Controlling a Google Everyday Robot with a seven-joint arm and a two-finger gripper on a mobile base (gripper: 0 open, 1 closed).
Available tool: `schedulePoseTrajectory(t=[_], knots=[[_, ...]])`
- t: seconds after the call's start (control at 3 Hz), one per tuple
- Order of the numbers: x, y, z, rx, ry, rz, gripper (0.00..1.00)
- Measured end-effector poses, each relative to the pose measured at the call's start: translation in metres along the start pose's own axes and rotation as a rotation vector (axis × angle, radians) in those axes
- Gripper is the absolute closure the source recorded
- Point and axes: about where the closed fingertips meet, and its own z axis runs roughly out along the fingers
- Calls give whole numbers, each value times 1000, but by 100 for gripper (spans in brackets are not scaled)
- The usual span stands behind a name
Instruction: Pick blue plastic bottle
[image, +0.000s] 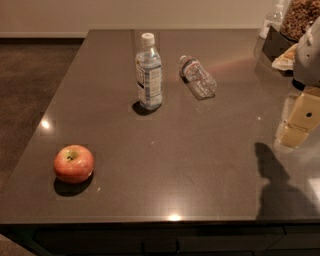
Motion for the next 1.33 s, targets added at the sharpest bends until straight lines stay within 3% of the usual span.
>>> schedulePoseTrajectory(t=[0.67, 1.33], knots=[[-10, -4, 1, 20, -29, 15, 0], [-64, -33, 27, 37, -184, 81, 0]])
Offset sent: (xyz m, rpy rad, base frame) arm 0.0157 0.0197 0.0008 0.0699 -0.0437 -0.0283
